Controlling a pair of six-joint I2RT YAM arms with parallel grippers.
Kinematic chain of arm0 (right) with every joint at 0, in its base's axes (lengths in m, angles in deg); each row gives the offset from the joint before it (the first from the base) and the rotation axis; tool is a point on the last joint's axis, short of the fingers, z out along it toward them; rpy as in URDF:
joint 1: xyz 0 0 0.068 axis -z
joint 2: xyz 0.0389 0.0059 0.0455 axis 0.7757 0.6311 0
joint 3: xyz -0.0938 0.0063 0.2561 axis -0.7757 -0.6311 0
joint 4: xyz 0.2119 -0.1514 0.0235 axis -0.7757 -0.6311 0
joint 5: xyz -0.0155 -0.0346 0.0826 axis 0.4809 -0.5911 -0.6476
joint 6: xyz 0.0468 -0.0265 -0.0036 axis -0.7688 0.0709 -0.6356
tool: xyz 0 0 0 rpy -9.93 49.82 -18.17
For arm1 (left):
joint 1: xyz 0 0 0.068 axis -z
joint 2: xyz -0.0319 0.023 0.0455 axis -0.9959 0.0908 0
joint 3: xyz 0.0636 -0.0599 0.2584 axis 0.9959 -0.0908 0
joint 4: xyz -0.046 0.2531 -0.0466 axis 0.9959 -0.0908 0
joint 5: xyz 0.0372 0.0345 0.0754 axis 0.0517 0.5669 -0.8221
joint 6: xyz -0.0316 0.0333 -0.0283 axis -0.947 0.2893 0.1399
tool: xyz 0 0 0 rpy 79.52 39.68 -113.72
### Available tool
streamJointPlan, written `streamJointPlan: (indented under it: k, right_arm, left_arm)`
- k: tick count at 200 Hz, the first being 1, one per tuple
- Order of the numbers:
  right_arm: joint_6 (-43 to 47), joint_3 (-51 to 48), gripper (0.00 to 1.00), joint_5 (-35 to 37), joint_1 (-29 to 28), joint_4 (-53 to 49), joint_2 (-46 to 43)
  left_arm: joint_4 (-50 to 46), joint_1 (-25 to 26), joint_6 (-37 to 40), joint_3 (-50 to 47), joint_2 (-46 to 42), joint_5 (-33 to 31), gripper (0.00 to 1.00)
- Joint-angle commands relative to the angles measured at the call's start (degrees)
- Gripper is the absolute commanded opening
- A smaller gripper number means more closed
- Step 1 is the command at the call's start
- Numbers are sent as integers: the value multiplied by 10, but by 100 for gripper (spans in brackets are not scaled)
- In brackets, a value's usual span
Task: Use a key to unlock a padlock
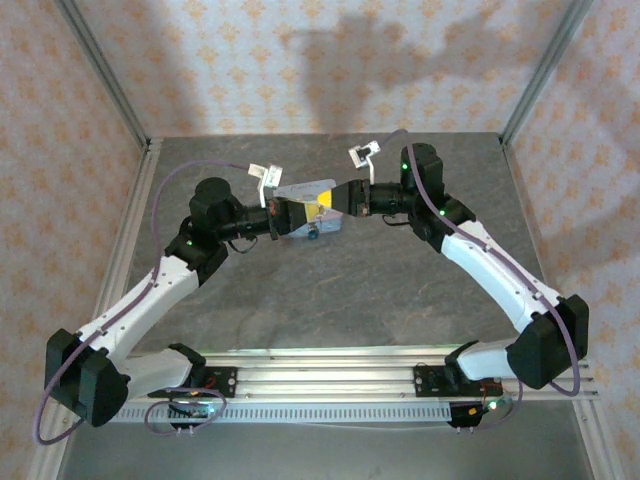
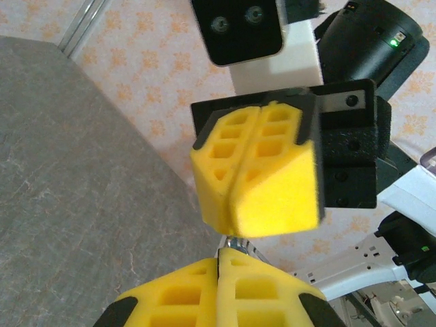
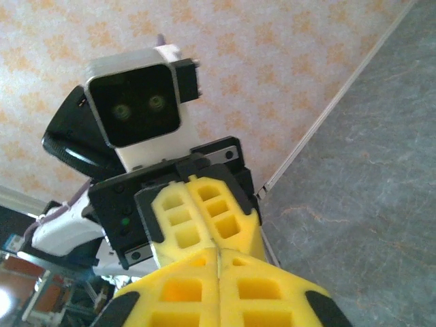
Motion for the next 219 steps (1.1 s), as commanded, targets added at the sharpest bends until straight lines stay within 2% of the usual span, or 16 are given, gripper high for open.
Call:
streamJointPlan:
  k: [1,21,40,55,70,84,124,140,157,177,186,205,219]
  right_arm:
    - [20,0,0,-2,-7,-2,-2]
    - [36,4,0,16,-7,-21,-3]
    - [78,16,0,51,-7,-65,-6]
    - [130,34,0,88,-7,-121,-6]
    - [178,49,0,124,-7,-166,-4]
    - [208,55,0,138,-7,-178,2]
    - [289,49,0,186,-23,-160,16]
    - [296,50,0,170,-26,-137,24]
    - [281,54,0,152,-26,-107,33]
    - [276,49,0,123,-26,-79,46]
    - [265,38,0,104,-26,-49,49]
    - [223,20,0,62,-25,21,55]
    - [208,21,0,39,-26,38,60]
  left_arm:
    - [5,2,5,19,-1,5,0]
    - [-30,2,17,25,-5,-18,0]
    - [-117,2,55,42,-15,-67,0]
    - [-195,2,96,58,-22,-110,22]
    - [-266,2,126,70,-26,-153,33]
    - [-304,2,145,72,-29,-180,40]
    - [-341,2,141,61,-40,-249,52]
    - [-352,2,129,56,-45,-283,54]
    - [-361,2,127,54,-50,-293,54]
    - [-322,2,122,31,-63,-256,53]
    - [-253,2,101,-3,-77,-227,53]
    - [-80,2,23,-80,-109,-208,54]
    - [-9,2,-8,-103,-111,-192,56]
